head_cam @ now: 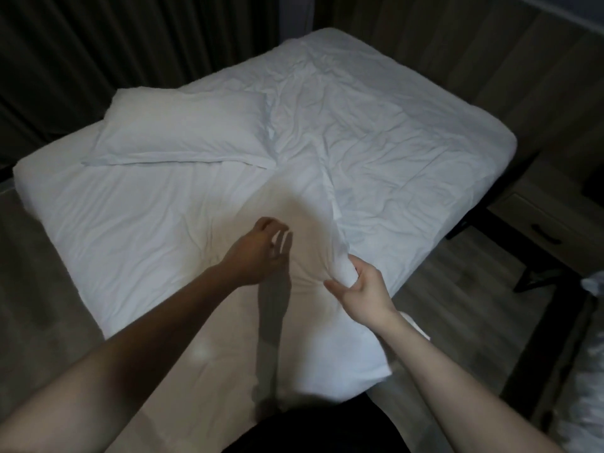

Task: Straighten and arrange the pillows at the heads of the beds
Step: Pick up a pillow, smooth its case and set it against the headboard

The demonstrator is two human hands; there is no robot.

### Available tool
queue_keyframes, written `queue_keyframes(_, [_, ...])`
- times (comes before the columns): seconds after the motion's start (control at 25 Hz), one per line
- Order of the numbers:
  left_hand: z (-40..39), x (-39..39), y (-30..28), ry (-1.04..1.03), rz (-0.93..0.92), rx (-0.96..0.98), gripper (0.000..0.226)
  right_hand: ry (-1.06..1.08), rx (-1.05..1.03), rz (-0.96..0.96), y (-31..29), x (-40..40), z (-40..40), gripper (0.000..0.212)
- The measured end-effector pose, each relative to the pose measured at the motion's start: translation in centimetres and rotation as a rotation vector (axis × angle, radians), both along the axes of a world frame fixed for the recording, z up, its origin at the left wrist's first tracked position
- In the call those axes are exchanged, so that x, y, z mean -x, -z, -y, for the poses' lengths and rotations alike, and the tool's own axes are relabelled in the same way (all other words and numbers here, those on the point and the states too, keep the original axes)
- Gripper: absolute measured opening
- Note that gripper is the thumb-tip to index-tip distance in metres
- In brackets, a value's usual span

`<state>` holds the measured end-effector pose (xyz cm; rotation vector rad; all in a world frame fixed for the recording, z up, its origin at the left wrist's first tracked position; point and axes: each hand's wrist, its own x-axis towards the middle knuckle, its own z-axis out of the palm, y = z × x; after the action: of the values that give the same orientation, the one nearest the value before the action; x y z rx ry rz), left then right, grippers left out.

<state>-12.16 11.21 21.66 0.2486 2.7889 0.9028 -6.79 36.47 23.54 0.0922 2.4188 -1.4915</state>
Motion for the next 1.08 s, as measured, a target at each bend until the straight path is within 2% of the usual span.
queue_keyframes(0.16, [-3.3,3.5,-4.7,0.121,-0.181,-0.038,0.08,-0.031,-0.004,-0.169,-3.2,0.1,-2.4,0.022])
queue_keyframes(0.32, [-5.2,4.9,-4.5,0.304,-0.304,0.071,0.096,-0.171,-0.243,-0.242,-2.7,-1.9,-5.8,0.018])
queue_keyframes(0.44, [-6.9,4.9,-2.3,0.458,-0.267,0.15,0.092,-0.27,-0.397,-0.218,-1.6,-3.5,-7.7,0.021])
queue_keyframes(0.52, [-7.5,4.9,-0.8,0.506,-0.099,0.246,0.091,-0.317,-0.47,-0.206,-1.1,-3.9,-9.4,0.023])
queue_keyframes(0.6, [-8.3,4.7,-0.3,0.483,0.08,0.379,0.085,-0.336,-0.47,-0.204,-0.7,-4.1,-11.3,0.023])
queue_keyframes(0.72, [-10.9,5.8,-0.1,0.431,0.071,0.504,0.063,-0.273,-0.447,-0.176,0.0,-3.5,-14.8,0.021])
queue_keyframes(0.8, [-12.9,7.6,-1.0,0.344,0.043,0.563,0.044,-0.231,-0.434,-0.144,0.5,-2.3,-17.7,0.026])
queue_keyframes(0.92, [-16.5,10.2,-3.2,0.152,0.051,0.526,0.015,-0.2,-0.389,-0.154,0.7,0.1,-22.6,0.038])
queue_keyframes(1.08, [-23.1,12.4,-5.0,-0.008,0.008,0.425,0.011,-0.167,-0.327,-0.188,-0.3,3.4,-29.6,0.042])
